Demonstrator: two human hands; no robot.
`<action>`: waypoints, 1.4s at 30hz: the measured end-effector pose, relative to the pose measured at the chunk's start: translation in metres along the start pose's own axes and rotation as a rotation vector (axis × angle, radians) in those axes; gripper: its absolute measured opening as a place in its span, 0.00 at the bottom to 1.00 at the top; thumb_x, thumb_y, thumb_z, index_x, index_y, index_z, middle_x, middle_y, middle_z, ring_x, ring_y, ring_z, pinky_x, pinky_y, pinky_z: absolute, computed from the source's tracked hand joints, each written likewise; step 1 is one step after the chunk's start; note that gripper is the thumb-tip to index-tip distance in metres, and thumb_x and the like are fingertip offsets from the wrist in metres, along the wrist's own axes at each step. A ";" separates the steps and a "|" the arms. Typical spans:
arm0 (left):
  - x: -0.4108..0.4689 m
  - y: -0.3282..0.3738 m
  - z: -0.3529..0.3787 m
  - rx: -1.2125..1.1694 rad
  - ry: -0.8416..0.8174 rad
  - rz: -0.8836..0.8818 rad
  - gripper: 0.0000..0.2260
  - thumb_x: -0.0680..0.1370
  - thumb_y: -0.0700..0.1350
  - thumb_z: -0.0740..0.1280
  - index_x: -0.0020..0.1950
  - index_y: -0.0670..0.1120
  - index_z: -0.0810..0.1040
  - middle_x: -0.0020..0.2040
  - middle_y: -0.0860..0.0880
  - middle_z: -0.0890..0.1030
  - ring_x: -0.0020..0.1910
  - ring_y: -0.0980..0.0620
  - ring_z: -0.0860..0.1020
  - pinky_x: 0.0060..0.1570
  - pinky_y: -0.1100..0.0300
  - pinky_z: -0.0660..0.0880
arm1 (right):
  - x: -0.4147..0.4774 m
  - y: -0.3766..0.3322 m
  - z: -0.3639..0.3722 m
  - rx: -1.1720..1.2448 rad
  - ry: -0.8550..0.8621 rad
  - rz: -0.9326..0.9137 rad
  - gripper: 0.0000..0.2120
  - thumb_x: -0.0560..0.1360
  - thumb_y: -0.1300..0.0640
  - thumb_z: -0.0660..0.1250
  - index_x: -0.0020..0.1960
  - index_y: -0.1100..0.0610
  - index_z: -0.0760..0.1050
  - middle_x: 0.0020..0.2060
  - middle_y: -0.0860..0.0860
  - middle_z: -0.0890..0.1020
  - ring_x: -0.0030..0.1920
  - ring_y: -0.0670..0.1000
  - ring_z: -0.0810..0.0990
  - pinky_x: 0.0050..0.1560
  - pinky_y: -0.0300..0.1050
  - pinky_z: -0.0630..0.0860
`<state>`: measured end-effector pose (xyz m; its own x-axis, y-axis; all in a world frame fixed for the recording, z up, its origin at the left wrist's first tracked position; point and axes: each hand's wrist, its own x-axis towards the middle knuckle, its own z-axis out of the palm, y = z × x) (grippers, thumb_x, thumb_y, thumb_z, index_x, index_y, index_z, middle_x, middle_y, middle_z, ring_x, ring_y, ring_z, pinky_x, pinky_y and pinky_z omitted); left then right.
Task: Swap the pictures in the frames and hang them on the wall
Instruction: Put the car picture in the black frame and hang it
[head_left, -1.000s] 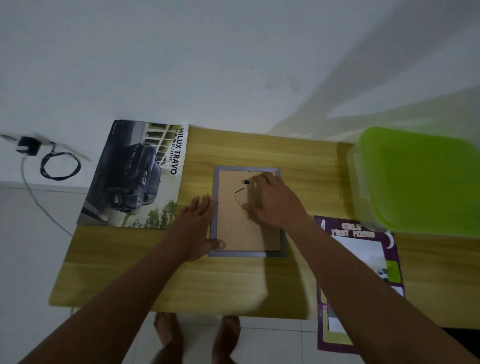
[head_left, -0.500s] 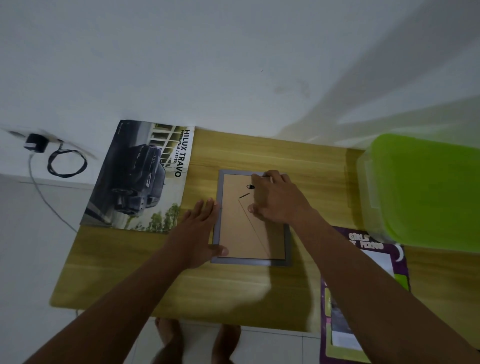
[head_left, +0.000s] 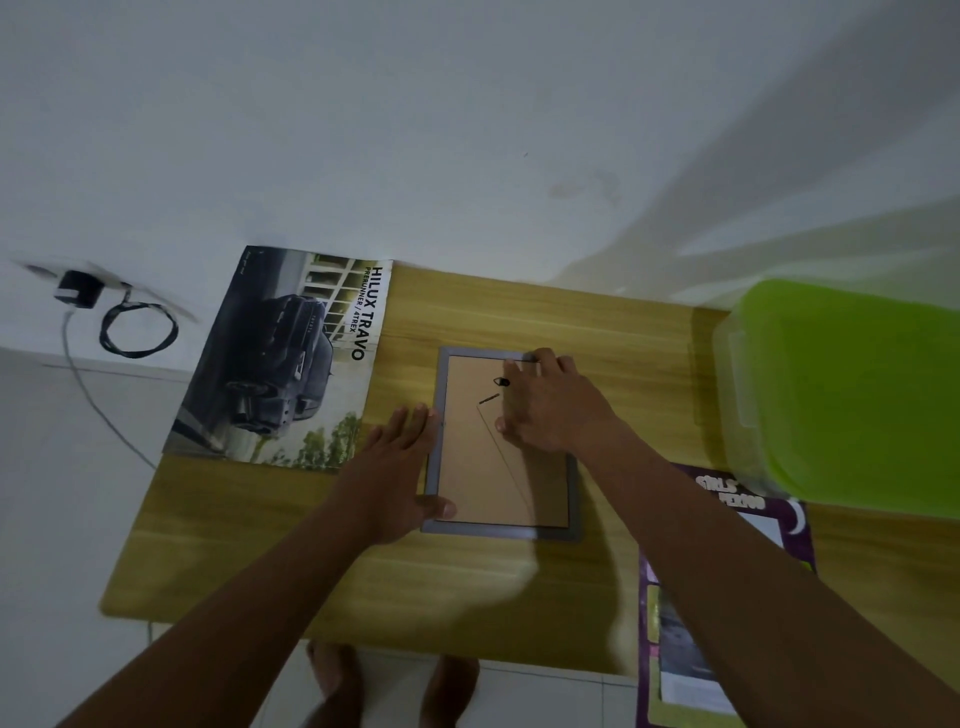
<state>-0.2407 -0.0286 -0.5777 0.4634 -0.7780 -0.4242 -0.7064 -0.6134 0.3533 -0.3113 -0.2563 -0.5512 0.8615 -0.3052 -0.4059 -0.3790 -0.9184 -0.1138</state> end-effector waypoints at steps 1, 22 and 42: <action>0.000 0.000 0.000 -0.003 0.005 -0.001 0.51 0.72 0.68 0.64 0.78 0.47 0.34 0.77 0.50 0.34 0.76 0.49 0.34 0.75 0.51 0.41 | -0.001 -0.001 0.000 0.020 -0.003 0.008 0.36 0.74 0.38 0.64 0.76 0.50 0.56 0.72 0.57 0.61 0.71 0.62 0.61 0.63 0.58 0.72; -0.002 -0.002 0.003 -0.029 0.043 -0.001 0.50 0.71 0.68 0.66 0.79 0.45 0.41 0.79 0.48 0.38 0.77 0.48 0.37 0.76 0.49 0.44 | -0.005 -0.065 0.031 0.363 0.077 0.396 0.54 0.71 0.28 0.63 0.80 0.60 0.42 0.79 0.62 0.44 0.79 0.62 0.41 0.76 0.65 0.44; 0.004 0.001 0.000 0.022 -0.034 -0.018 0.51 0.72 0.66 0.66 0.78 0.46 0.35 0.78 0.47 0.35 0.76 0.46 0.35 0.75 0.47 0.43 | -0.039 0.051 0.006 0.194 -0.050 -0.033 0.30 0.78 0.62 0.62 0.78 0.51 0.61 0.79 0.48 0.58 0.78 0.51 0.54 0.74 0.48 0.59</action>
<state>-0.2402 -0.0320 -0.5792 0.4576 -0.7616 -0.4589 -0.7097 -0.6238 0.3275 -0.3657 -0.2897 -0.5465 0.8583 -0.2586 -0.4432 -0.4131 -0.8606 -0.2979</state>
